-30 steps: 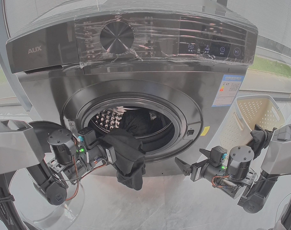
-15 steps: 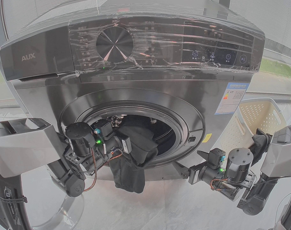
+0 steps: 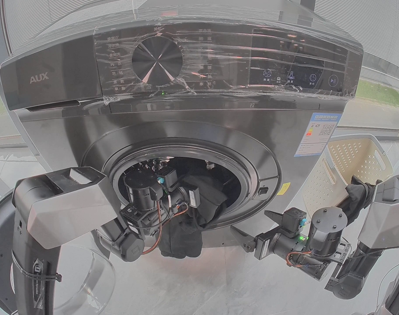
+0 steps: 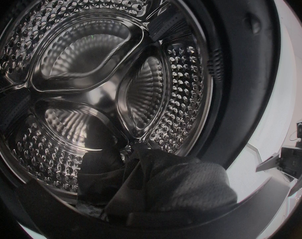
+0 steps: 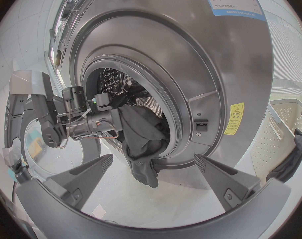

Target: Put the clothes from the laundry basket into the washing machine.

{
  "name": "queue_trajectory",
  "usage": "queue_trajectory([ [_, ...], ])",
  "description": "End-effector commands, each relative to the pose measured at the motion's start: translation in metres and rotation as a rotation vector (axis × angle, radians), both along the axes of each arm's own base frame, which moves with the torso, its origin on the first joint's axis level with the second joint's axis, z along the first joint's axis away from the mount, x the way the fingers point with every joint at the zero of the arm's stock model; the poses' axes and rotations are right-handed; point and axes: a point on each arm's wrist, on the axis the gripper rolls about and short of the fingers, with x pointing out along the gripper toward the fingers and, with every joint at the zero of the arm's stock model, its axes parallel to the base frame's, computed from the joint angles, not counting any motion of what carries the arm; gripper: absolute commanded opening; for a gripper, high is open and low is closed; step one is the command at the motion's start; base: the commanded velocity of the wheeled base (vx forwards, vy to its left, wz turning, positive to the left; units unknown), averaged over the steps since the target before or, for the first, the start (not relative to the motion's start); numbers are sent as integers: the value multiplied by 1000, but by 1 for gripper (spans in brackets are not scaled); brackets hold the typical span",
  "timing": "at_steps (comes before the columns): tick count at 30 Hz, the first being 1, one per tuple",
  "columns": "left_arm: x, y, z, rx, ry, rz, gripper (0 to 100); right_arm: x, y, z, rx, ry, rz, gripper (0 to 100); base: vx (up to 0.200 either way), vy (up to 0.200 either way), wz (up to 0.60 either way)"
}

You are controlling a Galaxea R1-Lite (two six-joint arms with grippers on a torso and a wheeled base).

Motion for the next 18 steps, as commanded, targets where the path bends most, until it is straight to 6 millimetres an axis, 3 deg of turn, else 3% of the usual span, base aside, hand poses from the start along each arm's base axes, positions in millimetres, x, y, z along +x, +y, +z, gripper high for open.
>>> queue_trajectory([
  [1, 24, -10, -11, 4, 8, 38, 0, -1, 1, 1, 4, -4, 4, 100, 0, 0, 0],
  [4, 35, -15, -10, 3, 7, 44, 0, -1, 1, 1, 4, -4, 6, 100, 0, 0, 0],
  [12, 92, -24, -13, -22, -35, 186, 0, -1, 1, 1, 3, -4, 6, 100, 0, 0, 0],
  [18, 119, -24, -11, -40, -60, 255, 0, -1, 1, 1, 4, -6, 6, 100, 0, 0, 0],
])
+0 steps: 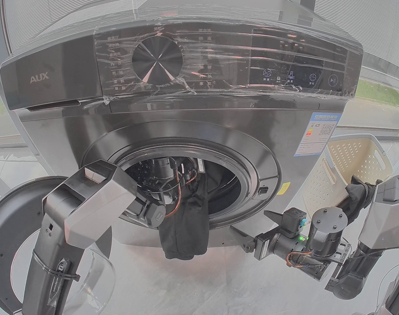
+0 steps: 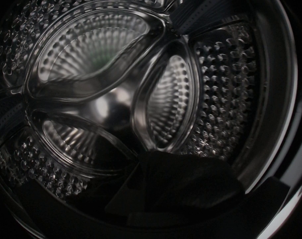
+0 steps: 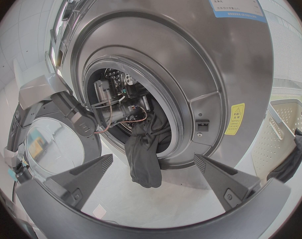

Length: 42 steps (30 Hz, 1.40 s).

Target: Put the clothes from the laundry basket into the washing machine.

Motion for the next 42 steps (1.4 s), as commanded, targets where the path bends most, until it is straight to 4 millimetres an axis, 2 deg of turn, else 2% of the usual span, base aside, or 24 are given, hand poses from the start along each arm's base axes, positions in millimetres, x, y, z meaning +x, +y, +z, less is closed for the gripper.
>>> queue_trajectory([
  [1, 34, 3, -21, -1, 9, 98, 0, 0, 0, 1, 3, -5, 1, 100, 0, 0, 0],
  [4, 45, 5, -14, -25, -23, 139, 0, 0, 1, 0, 2, -4, 1, 100, 0, 0, 0],
  [9, 46, 5, -10, -31, -32, 149, 0, 0, 1, 0, 2, -4, 1, 100, 0, 0, 0],
  [10, 46, 5, -11, -29, -28, 149, 100, 0, 1, 0, 2, -4, 1, 100, 0, 0, 0],
  [17, 39, 8, -10, -16, 4, 147, 100, 0, 1, 0, 3, -5, 1, 100, 0, 0, 0],
  [22, 12, 13, 6, 52, 116, 115, 100, 0, 0, 1, 5, -5, 0, 100, 0, 0, 0],
  [25, -7, 14, 3, 106, 204, 59, 100, 0, 0, 1, 5, -5, 0, 100, 0, 0, 0],
  [28, -19, 17, -6, 150, 263, 26, 100, 0, 0, 1, 4, -4, 0, 100, 0, 0, 0],
  [32, -32, 22, -29, 228, 341, -1, 100, 0, 0, 0, 2, -2, 0, 100, 0, 0, 0],
  [38, -37, 25, -51, 266, 392, -24, 100, 0, -1, -1, -2, 3, -1, 100, 0, 0, 0],
  [42, -40, 27, -59, 285, 413, -24, 100, 0, 0, -1, 0, 1, -1, 100, 0, 0, 0],
])
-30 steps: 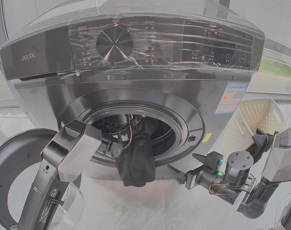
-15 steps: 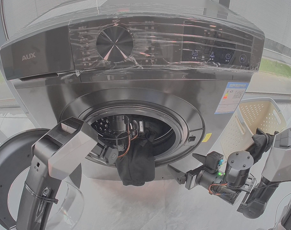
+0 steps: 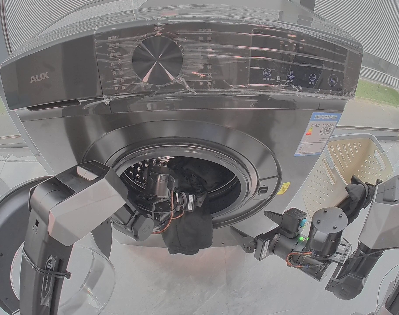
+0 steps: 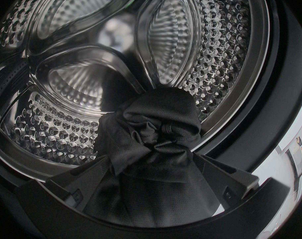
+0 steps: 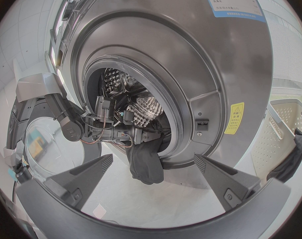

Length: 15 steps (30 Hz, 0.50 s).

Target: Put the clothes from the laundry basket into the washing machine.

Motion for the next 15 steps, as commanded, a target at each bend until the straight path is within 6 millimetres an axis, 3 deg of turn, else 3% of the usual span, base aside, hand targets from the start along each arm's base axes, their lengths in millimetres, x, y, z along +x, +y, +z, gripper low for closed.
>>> queue_trajectory([
  [1, -4, 2, -10, 26, 29, -4, 100, 0, 0, 0, 1, -1, 0, 100, 0, 0, 0],
  [3, -6, 3, -16, 39, 40, -6, 100, 0, 0, 0, 1, -1, 0, 100, 0, 0, 0],
  [4, -6, 3, -18, 43, 45, -6, 0, 0, 0, 0, 1, -1, 0, 100, 0, 0, 0],
  [11, -6, 4, -32, 67, 68, -10, 0, 0, 0, 0, 1, -1, 0, 100, 0, 0, 0],
  [15, 2, 3, -26, 44, 28, 7, 0, 0, 0, 0, 2, -2, 0, 100, 0, 0, 0],
])
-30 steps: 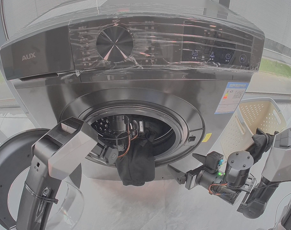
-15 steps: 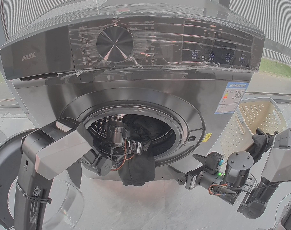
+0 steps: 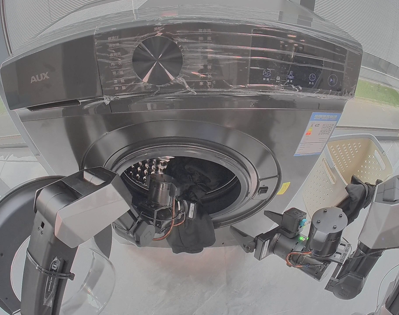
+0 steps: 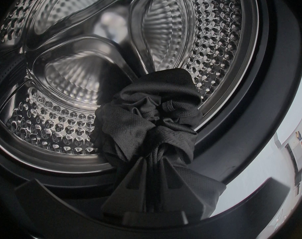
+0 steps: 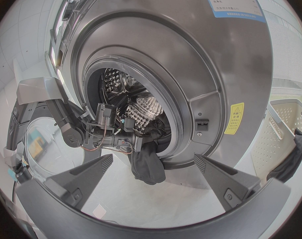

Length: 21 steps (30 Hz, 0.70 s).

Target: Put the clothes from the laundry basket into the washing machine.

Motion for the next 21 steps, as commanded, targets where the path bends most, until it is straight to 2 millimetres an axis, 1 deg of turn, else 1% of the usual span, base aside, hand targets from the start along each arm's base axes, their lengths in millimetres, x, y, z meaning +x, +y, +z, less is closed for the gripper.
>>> queue_trajectory([
  [1, 10, -1, 2, -23, -35, 23, 0, 0, 0, 0, 1, -2, 0, 100, 0, 0, 0],
  [3, 22, -5, 13, -64, -112, 40, 0, 0, 0, 0, 1, -2, 0, 100, 0, 0, 0],
  [5, 39, -2, 25, -103, -204, 100, 0, 0, 1, 0, 1, -2, 2, 100, 0, 0, 0],
  [7, 51, 0, 35, -129, -263, 133, 0, 0, 1, 0, 1, -2, 2, 100, 0, 0, 0],
  [9, 51, 0, 35, -129, -263, 133, 0, 0, 1, 0, 1, -2, 2, 100, 0, 0, 0],
  [10, 63, 3, 42, -157, -307, 156, 0, 0, 0, 0, 1, -2, 0, 100, 0, 0, 0],
  [12, 66, 6, 43, -167, -312, 166, 0, 0, 0, 0, 1, -2, 0, 100, 0, 0, 0],
  [15, 64, 7, 41, -168, -303, 167, 0, 0, 0, 0, 1, -2, 0, 100, 0, 0, 0],
  [16, 63, 6, 40, -166, -299, 166, 100, 1, 0, 0, 2, -3, -1, 100, 0, 0, 0],
  [20, 62, 7, 37, -166, -288, 165, 100, 0, 0, 0, 1, -2, -1, 100, 0, 0, 0],
  [21, 50, 6, 27, -145, -225, 152, 100, 0, 0, 0, 1, -2, -1, 100, 0, 0, 0],
])
